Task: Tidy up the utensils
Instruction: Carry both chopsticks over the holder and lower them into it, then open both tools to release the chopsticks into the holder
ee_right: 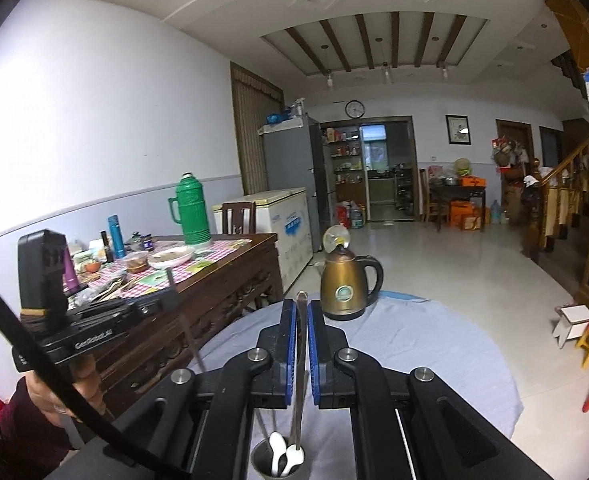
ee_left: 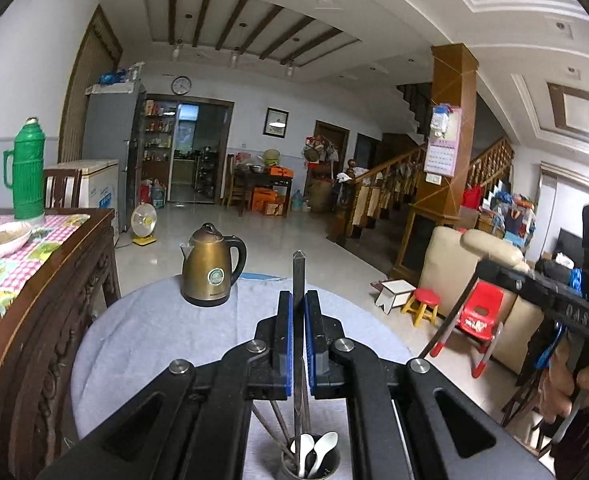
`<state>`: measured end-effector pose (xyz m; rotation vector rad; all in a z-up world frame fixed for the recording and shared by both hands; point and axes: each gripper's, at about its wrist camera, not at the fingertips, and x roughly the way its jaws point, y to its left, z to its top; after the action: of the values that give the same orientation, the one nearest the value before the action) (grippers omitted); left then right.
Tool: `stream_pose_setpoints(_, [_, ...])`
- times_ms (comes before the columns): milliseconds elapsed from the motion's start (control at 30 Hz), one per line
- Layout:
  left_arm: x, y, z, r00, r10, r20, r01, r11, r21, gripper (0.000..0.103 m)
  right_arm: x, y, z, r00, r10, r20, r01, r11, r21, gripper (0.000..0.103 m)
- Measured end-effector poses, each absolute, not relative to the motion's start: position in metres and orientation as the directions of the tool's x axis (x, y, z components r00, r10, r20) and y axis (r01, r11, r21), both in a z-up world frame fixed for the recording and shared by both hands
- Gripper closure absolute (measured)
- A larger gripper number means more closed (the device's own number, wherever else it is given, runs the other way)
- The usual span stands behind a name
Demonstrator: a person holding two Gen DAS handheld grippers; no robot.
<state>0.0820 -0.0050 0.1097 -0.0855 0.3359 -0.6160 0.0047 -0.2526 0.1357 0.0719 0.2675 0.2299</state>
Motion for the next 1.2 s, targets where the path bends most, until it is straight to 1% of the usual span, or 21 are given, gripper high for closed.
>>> stream_pose_setpoints(233, [0.082, -0.008, 0.091, 0.765, -0.570, -0.300, 0.523, 0.822, -0.228, 0.097, 0.009, -0.237, 0.107, 0.917, 0.258, -0.303, -0.234, 0.965, 0.114, 0.097])
stream_pose_setpoints(400, [0.082, -0.016, 0.072, 0.781, -0.541, -0.311, 0.490, 0.840, -0.232, 0.097, 0.018, -0.234, 0.084, 0.908, 0.251, -0.336, -0.217, 0.967, 0.136, 0.097])
stream_pose_setpoints(600, [0.085, -0.025, 0.043, 0.790, -0.499, -0.357, 0.444, 0.867, -0.228, 0.097, 0.027, -0.234, 0.060, 0.894, 0.238, -0.379, -0.192, 0.969, 0.154, 0.097])
stream_pose_setpoints(800, [0.091, -0.029, 0.025, 0.780, -0.480, -0.402, 0.418, 0.877, -0.237, 0.097, 0.035, -0.236, 0.039, 0.875, 0.225, -0.427, -0.167, 0.971, 0.170, 0.097])
stream_pose_setpoints(967, [0.092, -0.037, 0.013, 0.763, -0.477, -0.437, 0.415, 0.879, -0.234, 0.097, 0.043, -0.238, 0.023, 0.856, 0.219, -0.468, -0.147, 0.971, 0.187, 0.097])
stream_pose_setpoints(1200, [0.093, -0.048, -0.004, 0.721, -0.467, -0.512, 0.419, 0.882, -0.215, 0.097, 0.052, -0.245, 0.004, 0.830, 0.217, -0.515, -0.118, 0.969, 0.219, 0.096])
